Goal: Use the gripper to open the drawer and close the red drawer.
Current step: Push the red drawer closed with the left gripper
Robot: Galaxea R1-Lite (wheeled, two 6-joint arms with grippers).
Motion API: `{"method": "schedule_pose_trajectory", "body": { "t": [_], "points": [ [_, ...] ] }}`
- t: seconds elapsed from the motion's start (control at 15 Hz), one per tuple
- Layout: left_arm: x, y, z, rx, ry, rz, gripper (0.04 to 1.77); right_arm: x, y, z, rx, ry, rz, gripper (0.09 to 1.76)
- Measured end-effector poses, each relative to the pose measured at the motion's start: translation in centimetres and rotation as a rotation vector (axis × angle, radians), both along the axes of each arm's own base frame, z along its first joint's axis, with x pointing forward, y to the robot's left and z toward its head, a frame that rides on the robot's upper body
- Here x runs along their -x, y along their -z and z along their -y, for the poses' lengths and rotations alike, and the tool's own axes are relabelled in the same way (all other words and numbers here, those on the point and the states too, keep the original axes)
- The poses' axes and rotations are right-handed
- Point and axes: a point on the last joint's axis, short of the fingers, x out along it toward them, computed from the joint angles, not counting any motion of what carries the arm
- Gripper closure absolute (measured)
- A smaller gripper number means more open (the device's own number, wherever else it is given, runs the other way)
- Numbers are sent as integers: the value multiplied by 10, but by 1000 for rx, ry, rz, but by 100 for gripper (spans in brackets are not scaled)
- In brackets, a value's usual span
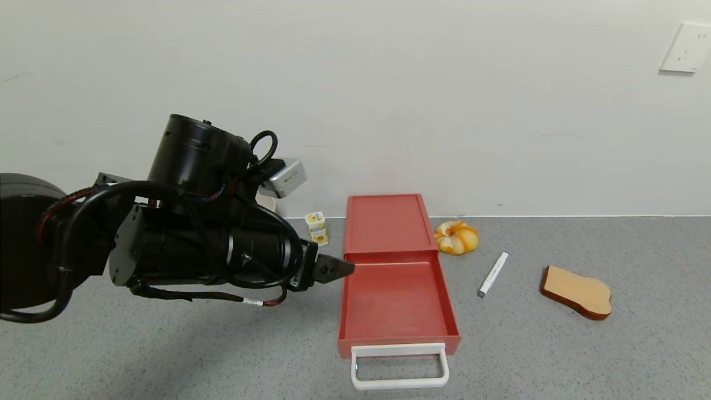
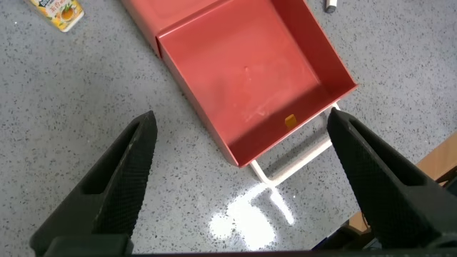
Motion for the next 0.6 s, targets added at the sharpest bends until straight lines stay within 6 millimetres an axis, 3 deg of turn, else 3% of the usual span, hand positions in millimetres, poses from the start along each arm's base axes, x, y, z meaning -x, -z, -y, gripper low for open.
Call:
{"method": "schedule_pose_trajectory", "body": {
  "t": [0.6],
  "points": [
    [1,-1,7,42,-48,-36,9,0,0,0,0,0,0,14]
  ]
}}
